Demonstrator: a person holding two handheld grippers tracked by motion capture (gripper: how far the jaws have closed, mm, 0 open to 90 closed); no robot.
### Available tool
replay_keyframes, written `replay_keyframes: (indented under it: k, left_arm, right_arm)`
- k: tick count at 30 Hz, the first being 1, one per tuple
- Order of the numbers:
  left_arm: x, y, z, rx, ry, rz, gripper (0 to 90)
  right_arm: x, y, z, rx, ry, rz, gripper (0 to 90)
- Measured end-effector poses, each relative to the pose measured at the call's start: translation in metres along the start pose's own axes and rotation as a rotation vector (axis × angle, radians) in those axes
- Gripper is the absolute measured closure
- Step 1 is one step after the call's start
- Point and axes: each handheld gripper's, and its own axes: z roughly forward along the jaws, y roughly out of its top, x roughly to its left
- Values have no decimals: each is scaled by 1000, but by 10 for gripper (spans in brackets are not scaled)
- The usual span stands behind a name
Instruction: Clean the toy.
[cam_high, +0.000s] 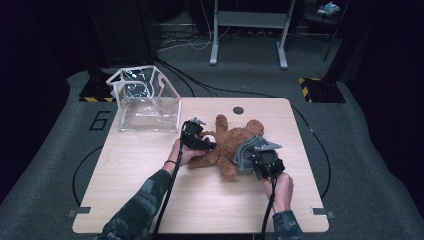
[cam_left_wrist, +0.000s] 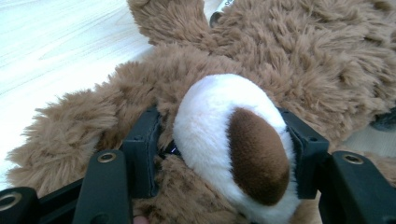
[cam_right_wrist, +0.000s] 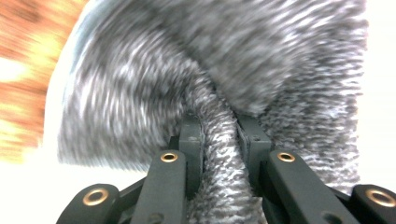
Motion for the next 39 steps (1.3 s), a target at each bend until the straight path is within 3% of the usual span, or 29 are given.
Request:
replay_keyframes:
  k: [1,4,7,8,10,13,17,20,23,27,30,34,36,39]
  left_arm:
    - [-1,0,0,0,3,-1,409]
    - [-2,0,0,-4,11,-7,409]
    - [-3,0,-1,-2,17,-5,409]
    - [-3,0,-1,1,18,-1,408]
    - [-4,0,-3,4,16,5,401]
    - [-4,1,-6,-19,20,-1,371]
    - [-8,5,-16,-24,36,24,305]
    - [-13,6,-24,-13,44,58,284]
    - [-14,7,-29,-14,42,64,284]
    - [-14,7,-34,-41,32,55,309]
    - [-13,6,-39,-47,22,52,326]
    - [-13,6,-47,-63,13,55,347]
    - [-14,6,-49,-65,34,66,338]
    - [-12,7,-44,-64,33,62,372]
  right_arm:
    - [7,5,-1,-23,36,-4,745]
    - [28,16,15,2,129,-36,744]
    - [46,16,36,54,164,-81,749]
    - [52,12,43,103,192,-111,747]
    - [55,7,46,136,183,-123,746]
    - [45,8,33,103,180,-105,749]
    - [36,18,8,41,160,-68,749]
    - [33,25,-4,9,161,-70,748]
    - [37,31,-9,-13,157,-74,747]
    - [52,44,0,-14,200,-97,741]
    - [64,48,20,26,205,-114,742]
    - [63,40,41,63,207,-91,746]
    - [63,37,39,60,209,-75,746]
    - [69,37,28,45,220,-104,749]
